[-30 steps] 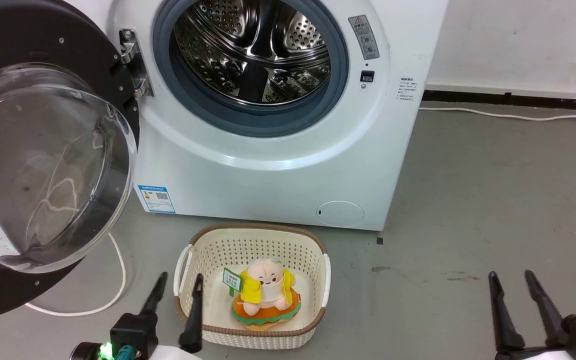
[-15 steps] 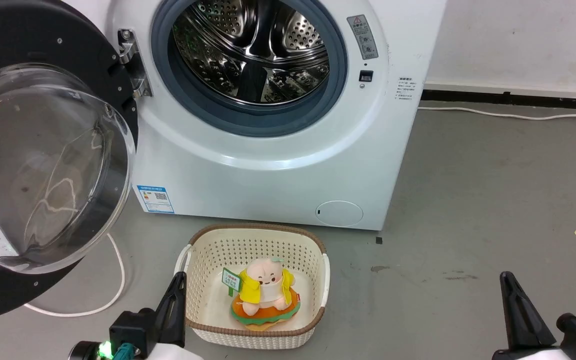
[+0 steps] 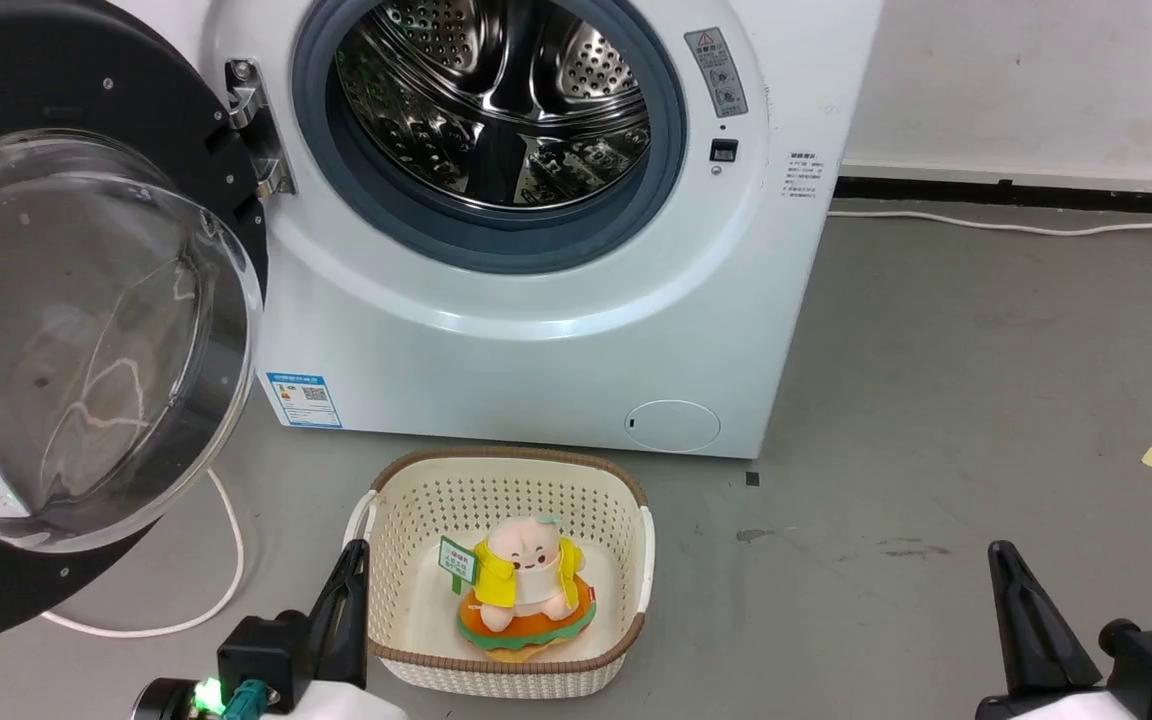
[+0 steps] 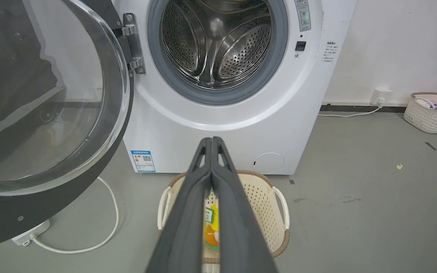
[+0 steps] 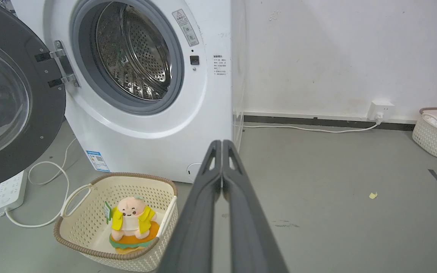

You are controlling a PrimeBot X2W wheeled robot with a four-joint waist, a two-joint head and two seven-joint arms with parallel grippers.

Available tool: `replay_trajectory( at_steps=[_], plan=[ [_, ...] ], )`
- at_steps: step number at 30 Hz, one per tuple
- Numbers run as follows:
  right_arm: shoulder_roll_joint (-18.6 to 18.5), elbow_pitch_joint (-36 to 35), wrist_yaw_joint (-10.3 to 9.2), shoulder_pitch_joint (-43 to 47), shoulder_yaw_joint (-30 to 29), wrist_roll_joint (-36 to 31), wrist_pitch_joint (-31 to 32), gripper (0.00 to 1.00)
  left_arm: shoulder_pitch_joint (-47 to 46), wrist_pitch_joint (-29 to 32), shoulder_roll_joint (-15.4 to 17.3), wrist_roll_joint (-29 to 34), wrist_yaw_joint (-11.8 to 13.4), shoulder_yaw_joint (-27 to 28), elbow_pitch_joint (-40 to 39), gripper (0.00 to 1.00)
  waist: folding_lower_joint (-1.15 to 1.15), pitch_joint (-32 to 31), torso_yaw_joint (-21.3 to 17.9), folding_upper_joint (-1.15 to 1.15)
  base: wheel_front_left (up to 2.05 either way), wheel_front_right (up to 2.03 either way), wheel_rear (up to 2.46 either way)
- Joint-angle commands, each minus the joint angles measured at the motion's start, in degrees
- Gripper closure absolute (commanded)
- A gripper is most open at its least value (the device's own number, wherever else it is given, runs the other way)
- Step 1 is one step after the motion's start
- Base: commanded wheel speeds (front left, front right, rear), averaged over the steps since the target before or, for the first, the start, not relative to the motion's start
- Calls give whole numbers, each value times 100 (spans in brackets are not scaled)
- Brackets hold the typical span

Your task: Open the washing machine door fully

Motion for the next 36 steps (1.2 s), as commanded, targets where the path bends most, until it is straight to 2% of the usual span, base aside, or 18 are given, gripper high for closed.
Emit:
replay_trajectory(
  at_steps=[1,36],
  plan=[
    [4,-14,1,-100,26,-44,26,100,-44,45,-45,62,-29,58,-41,100,0,1,-8,0,0,0,0],
    [10,-33,3,-284,181,-240,344,100,-112,327,-244,396,-189,388,-159,100,0,21,-138,0,0,0,0]
  ],
)
